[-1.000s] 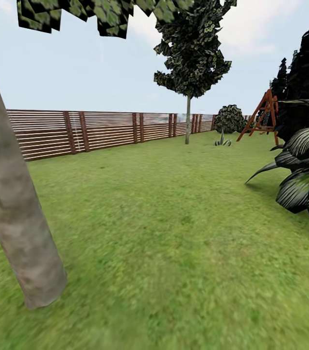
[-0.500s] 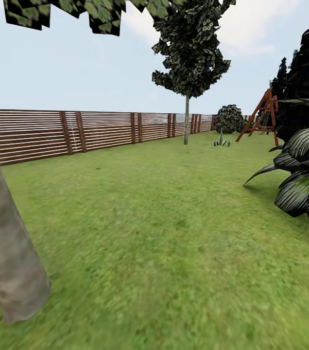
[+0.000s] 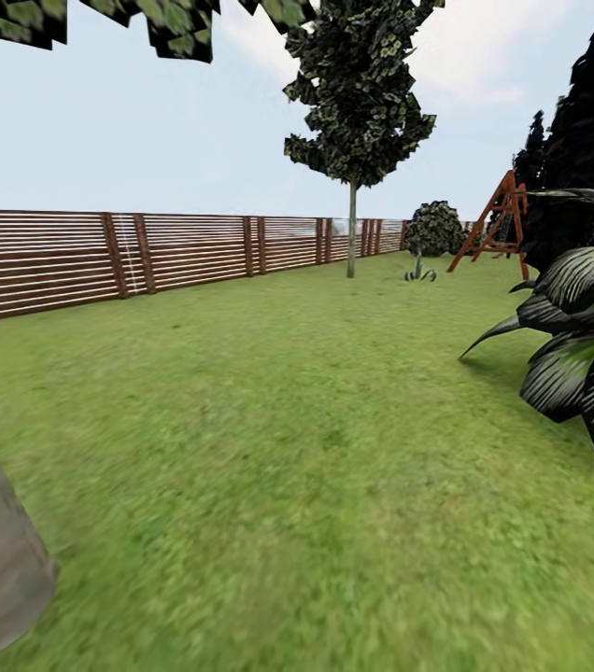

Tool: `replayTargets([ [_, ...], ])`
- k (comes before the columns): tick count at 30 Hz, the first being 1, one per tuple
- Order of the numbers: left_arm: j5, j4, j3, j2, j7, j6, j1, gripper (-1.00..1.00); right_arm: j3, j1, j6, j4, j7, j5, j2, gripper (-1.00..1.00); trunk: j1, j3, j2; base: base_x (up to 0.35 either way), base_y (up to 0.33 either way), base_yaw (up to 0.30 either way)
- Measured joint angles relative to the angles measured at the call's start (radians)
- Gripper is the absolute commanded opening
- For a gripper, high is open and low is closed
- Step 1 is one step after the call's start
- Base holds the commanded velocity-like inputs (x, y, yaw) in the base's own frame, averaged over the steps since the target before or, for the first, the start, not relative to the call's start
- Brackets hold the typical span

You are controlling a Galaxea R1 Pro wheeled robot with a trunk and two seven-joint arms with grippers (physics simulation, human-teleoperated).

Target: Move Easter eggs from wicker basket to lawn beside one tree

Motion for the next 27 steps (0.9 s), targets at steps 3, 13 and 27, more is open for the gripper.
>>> replayTargets([
  [3,0.000,0.000,0.000,0.000,0.000,0.000,0.000,1.00,-0.001,0.000,0.000,0.000,0.000,0.000,0.000,1.00,0.000,0.000,0.000,0.250,-0.209,-0.187],
  [13,-0.001,0.000,0.000,0.000,-0.001,0.000,0.000,1.00,-0.001,0.000,0.001,0.000,0.000,-0.001,0.000,1.00,0.000,0.000,0.000,0.280,-0.163,-0.209],
  [27,-0.001,0.000,-0.001,0.001,-0.004,0.000,0.000,1.00,-0.001,0.000,0.001,0.001,0.000,-0.001,0.001,1.00,0.000,0.000,0.000,0.325,-0.027,-0.212],
])
